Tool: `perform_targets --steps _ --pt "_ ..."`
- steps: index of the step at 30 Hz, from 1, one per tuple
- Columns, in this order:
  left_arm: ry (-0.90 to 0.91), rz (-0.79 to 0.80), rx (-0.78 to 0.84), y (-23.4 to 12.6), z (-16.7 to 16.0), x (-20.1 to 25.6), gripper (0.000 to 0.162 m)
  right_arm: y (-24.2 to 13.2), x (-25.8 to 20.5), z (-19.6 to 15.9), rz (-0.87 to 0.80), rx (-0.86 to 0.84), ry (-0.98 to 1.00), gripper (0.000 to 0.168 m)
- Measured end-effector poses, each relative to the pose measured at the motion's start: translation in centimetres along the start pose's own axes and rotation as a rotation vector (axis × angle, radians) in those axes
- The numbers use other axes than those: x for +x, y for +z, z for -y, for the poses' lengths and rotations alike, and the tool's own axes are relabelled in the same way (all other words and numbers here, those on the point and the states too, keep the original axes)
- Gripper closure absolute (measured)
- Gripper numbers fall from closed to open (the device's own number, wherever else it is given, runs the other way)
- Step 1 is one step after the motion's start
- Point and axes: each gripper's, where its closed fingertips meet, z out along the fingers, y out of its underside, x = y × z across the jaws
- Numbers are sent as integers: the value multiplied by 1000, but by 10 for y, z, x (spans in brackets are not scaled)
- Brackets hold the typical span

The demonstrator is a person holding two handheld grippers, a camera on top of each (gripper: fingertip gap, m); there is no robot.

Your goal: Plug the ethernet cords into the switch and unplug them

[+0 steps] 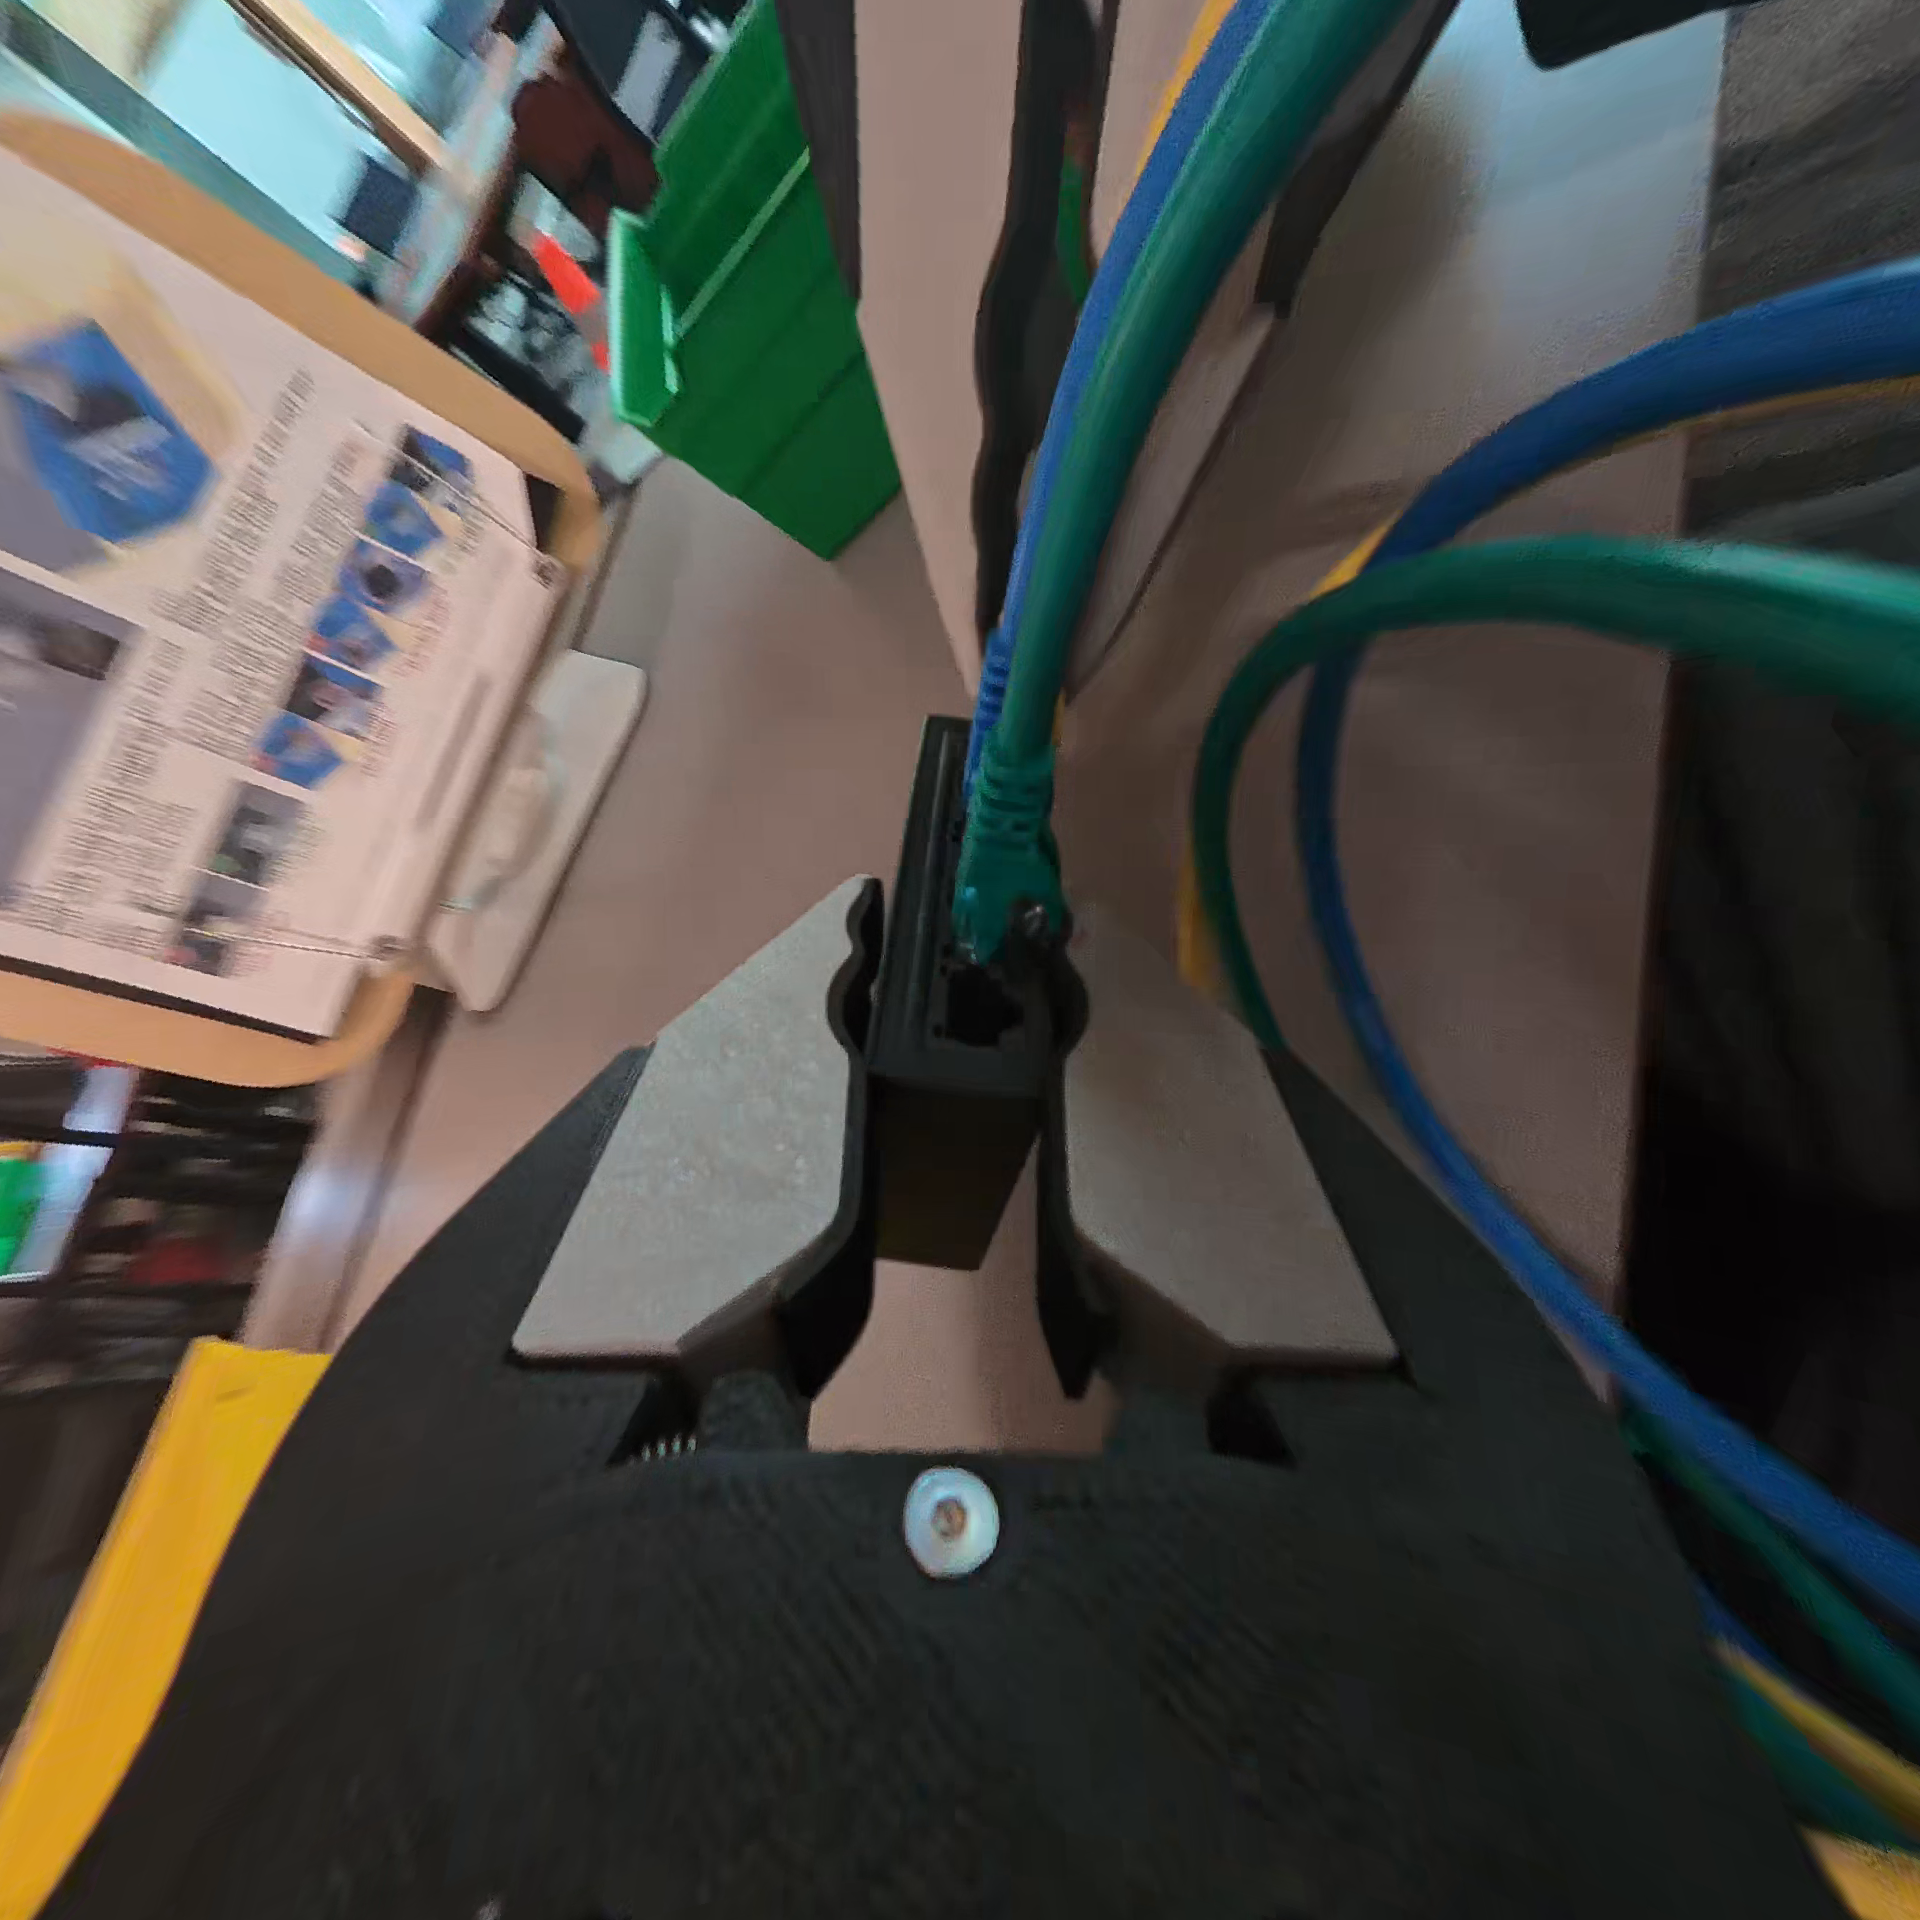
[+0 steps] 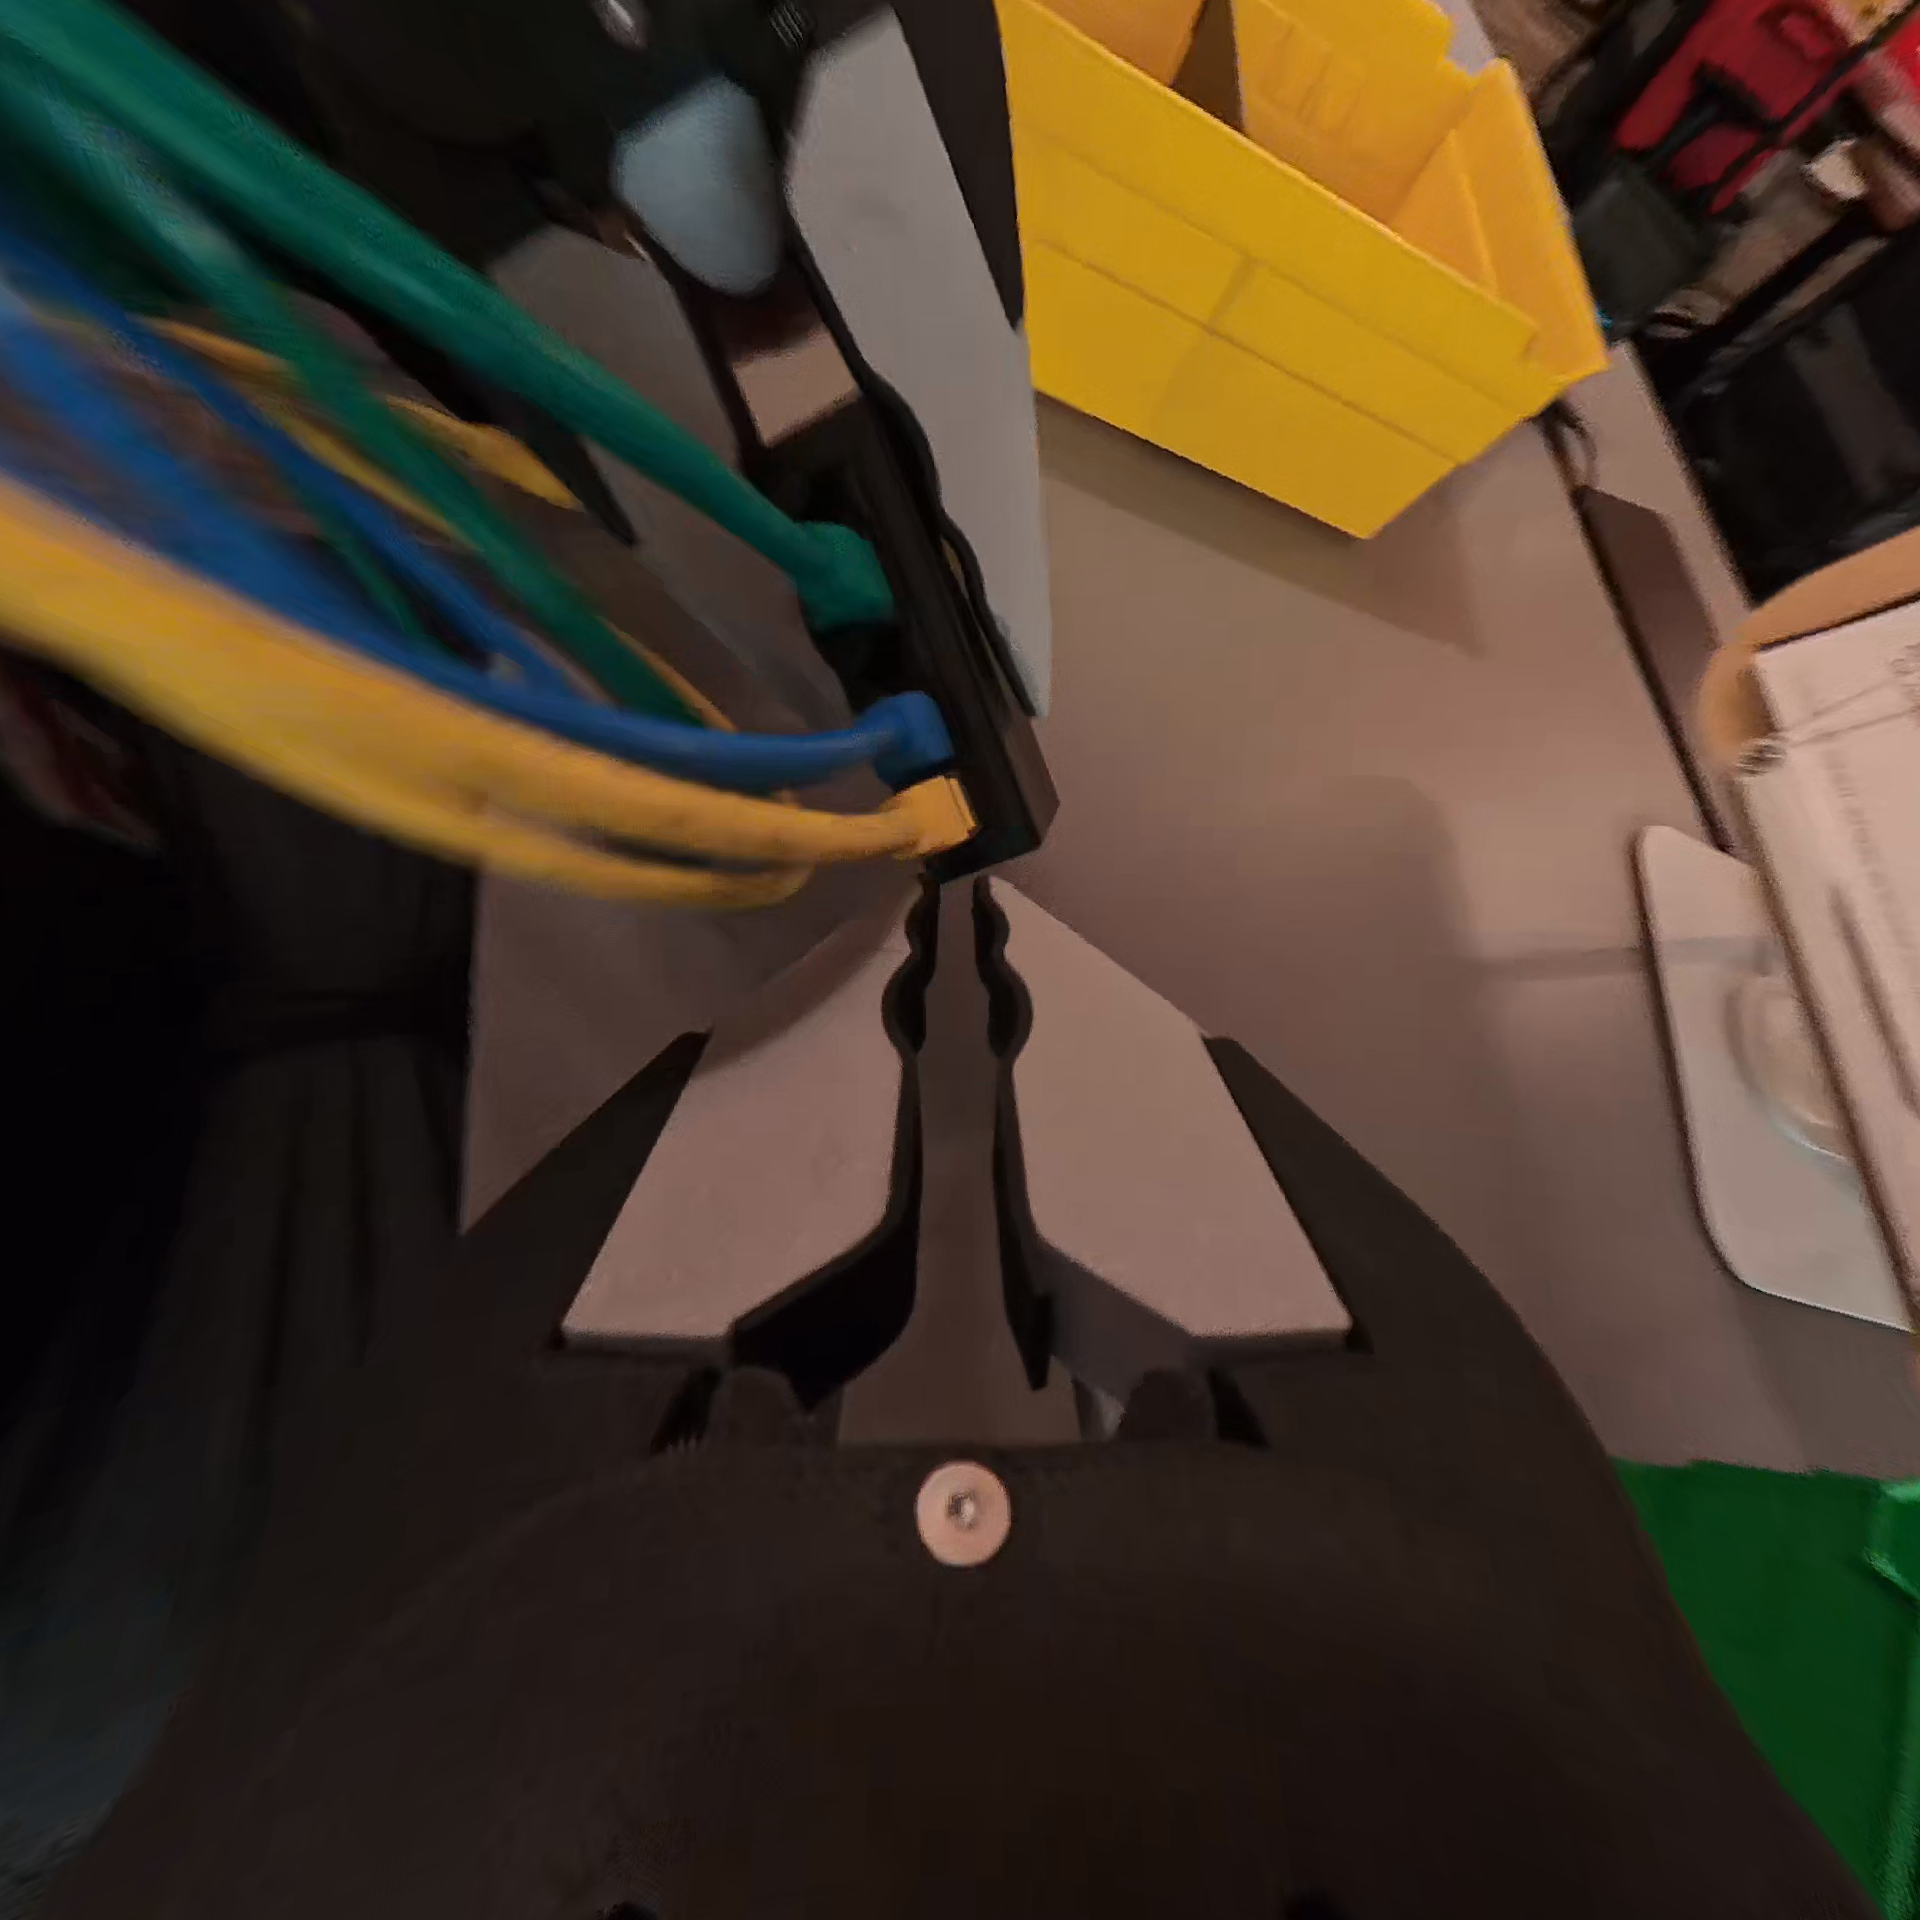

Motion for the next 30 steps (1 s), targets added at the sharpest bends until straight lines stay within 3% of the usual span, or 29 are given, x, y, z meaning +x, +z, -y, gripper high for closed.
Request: perform_targets --steps 3,6,11,14,16,20,24,30 --pt "182 180 -68 -5 1 -13 133 7 -8 -11 0 -53 0 164" --pt "265 257 -58 -10 7 -15 134 2 8 -30 -42 -104 181 166" --pt "271 366 -5 -9 2 -28 134 -20 24 -23 96 115 655 155" --pt "261 395 9 -8 -5 -33 134 -42 27 8 291 387 866 144" --pt "281 424 14 -8 -6 -36 134 -41 24 15 392 433 958 144" --pt "351 474 -7 -8 -5 -38 133 -12 5 24 492 394 996 131" --pt "422 559 -25 -14 -5 -47 133 -2 11 36 537 461 1036 155" --pt "394 634 -102 -19 -20 -71 134 9 26 43 536 398 1005 159"
